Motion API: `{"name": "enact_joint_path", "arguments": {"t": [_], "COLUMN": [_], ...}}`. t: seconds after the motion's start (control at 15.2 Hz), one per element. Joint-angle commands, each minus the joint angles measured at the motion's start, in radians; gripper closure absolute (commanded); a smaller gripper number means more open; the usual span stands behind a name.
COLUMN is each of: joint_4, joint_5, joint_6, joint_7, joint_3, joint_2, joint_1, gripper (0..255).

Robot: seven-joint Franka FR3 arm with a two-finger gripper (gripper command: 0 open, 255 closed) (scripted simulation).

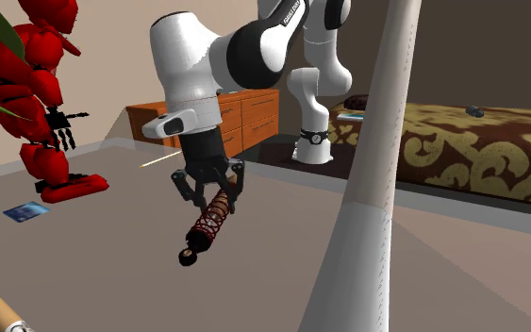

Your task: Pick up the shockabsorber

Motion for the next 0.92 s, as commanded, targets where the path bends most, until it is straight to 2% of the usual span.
{"name": "enact_joint_path", "arguments": {"t": [0.0,0.86], "joint_4": [0.001,0.051], "joint_5": [-0.005,-0.047], "joint_6": [-0.013,-0.138], "joint_7": [0.005,0.046], "joint_3": [-0.003,-0.026], "joint_2": [-0.012,-0.095], "joint_1": [0.002,0.012], "gripper": [255,255]}}
